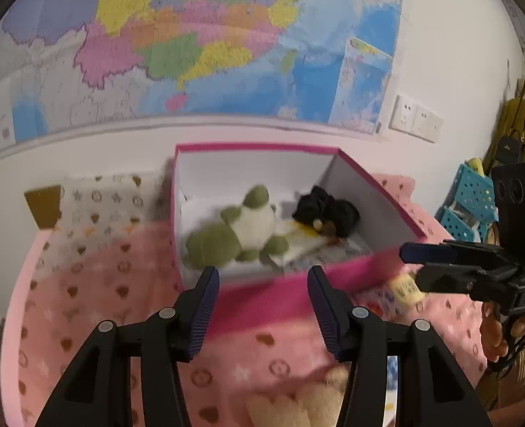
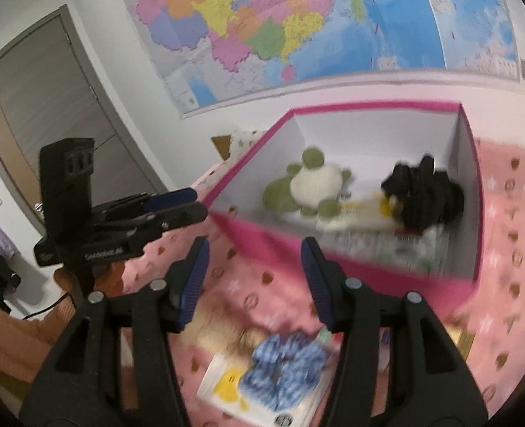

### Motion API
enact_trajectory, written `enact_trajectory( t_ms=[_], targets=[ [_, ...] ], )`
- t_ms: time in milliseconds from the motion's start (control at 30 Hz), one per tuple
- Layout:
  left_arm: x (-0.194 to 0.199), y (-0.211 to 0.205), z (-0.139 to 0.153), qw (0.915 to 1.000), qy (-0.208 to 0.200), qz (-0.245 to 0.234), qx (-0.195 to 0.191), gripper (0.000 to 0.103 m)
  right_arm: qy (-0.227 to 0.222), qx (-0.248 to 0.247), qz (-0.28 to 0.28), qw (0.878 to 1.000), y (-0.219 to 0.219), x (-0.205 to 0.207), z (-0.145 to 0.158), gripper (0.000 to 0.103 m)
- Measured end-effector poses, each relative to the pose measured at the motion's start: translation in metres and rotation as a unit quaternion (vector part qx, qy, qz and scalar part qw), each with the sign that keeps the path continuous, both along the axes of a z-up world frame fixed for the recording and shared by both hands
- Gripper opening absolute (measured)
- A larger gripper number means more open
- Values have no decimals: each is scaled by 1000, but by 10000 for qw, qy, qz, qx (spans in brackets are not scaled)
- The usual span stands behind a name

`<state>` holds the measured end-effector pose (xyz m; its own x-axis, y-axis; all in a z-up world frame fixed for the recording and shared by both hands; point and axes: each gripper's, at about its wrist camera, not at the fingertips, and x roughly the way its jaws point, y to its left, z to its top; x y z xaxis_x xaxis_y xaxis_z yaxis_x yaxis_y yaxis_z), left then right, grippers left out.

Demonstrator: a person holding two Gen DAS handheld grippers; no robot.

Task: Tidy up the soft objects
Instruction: 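Lower the right tool onto the beige teddy bear and grasp it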

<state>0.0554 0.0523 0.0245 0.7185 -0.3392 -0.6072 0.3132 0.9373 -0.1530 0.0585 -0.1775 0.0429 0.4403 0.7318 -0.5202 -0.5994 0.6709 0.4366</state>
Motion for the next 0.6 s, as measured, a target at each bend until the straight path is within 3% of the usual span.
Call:
enact_trajectory(
  t_ms=[300,600],
  targets=[
    [-24,6,-41,9980,627,40,-95,53,591,-145,123,9981,8,-41,-46,56],
    [-47,18,-62,9952,965,150,-111,53,656,-272,493,9963,39,-55,-61,56]
  ],
)
